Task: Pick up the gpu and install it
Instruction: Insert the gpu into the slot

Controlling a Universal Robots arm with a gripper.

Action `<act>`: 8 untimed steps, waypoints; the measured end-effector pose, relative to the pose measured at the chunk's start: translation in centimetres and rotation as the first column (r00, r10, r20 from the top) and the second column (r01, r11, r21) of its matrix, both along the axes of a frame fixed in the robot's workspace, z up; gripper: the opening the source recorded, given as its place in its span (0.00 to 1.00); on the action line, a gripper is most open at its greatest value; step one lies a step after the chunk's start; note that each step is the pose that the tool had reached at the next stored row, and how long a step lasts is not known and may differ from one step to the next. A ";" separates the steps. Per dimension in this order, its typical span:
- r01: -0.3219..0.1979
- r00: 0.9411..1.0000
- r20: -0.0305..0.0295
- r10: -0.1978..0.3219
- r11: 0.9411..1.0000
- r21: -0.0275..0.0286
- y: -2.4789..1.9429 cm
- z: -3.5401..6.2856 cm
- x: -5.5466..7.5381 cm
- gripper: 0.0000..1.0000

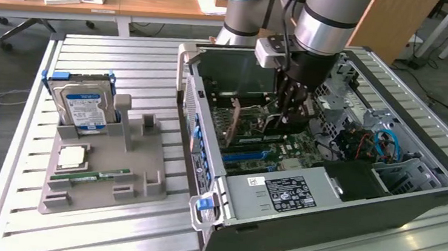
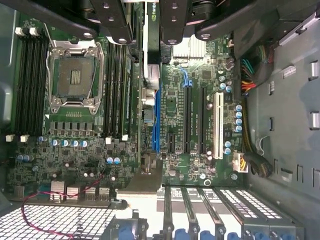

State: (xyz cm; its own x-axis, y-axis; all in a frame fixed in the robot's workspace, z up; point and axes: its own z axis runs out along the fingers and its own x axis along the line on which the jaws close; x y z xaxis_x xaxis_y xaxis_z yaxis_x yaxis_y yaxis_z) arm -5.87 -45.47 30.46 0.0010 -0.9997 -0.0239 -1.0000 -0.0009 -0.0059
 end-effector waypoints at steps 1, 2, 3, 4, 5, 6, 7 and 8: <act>0.000 1.000 0.000 0.000 1.000 0.000 0.00 0.00 0.0 0.26; 0.000 1.000 0.000 0.000 1.000 0.000 -0.01 0.00 0.0 0.26; 0.000 1.000 0.000 0.000 1.000 0.000 -0.04 0.00 0.0 0.26; 0.000 1.000 0.000 0.000 1.000 0.000 -0.08 0.00 0.0 0.26; 0.000 1.000 0.000 0.000 1.000 0.000 -0.13 0.00 0.0 0.26; 0.000 1.000 0.000 0.000 1.000 0.000 -0.18 0.00 0.0 0.26; 0.000 1.000 0.000 0.000 1.000 0.000 -0.24 0.00 0.0 0.26; 0.000 1.000 0.000 0.000 1.000 0.000 -0.29 -0.01 0.0 0.26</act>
